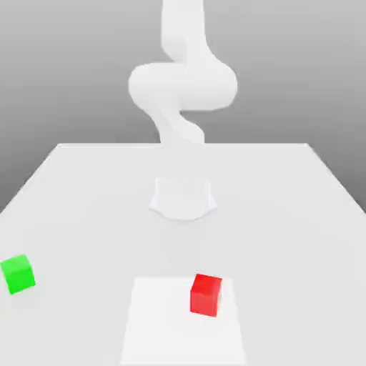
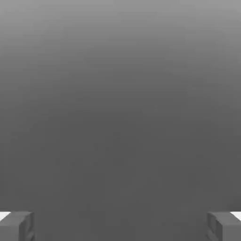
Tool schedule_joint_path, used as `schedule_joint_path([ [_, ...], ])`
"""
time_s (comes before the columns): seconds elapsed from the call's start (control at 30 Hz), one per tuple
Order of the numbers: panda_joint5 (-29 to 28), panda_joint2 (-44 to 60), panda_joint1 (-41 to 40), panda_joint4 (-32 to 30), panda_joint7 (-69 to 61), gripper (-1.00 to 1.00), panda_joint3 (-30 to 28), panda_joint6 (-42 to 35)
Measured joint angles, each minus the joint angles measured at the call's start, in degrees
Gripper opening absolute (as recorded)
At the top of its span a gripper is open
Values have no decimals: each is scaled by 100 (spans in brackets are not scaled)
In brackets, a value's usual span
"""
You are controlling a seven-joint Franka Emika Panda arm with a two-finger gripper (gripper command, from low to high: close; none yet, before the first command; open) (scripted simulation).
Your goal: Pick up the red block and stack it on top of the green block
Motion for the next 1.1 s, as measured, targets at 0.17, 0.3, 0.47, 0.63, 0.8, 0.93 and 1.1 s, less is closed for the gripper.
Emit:
schedule_joint_path([
  [0.17, 172, 1089, 6, -678, 388, 0, 144, 671],
  [0.3, 253, 1939, 13, -1206, 731, 0, 290, 1195],
  [0.47, 228, 3007, 1, -1870, 1250, 0, 493, 1856],
  [0.63, -52, 4050, 37, -2460, 1900, 0, 564, 2522],
  [0.8, -418, 5091, 170, -2403, 2222, 0, 358, 3379],
  [0.93, -507, 5450, 266, -2353, 2292, -100, 241, 3687],
  [1.1, -526, 5460, 262, -2352, 2308, -100, 242, 3700],
])
